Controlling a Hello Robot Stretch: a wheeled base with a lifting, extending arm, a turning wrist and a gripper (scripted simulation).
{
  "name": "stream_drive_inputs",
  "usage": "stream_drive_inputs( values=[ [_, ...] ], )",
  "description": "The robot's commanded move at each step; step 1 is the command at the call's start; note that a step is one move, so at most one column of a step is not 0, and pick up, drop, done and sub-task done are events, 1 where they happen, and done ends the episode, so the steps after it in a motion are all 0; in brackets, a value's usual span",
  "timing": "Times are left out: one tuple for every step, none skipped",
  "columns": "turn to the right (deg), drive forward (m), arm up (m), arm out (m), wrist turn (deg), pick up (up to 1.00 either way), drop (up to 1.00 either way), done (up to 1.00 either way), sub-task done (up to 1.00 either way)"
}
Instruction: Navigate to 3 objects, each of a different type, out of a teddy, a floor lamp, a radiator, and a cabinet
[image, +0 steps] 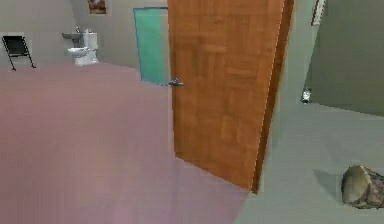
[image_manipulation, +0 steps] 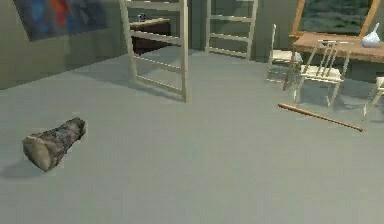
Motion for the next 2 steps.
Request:
stream_drive_inputs(
  values=[
    [12.0, 0.0, 0.0, 0.0, 0.0, 0.0, 0.0, 0.0, 0.0],
    [0.0, 0.2, 0.0, 0.0, 0.0, 0.0, 0.0, 0.0, 0.0]
  ],
)
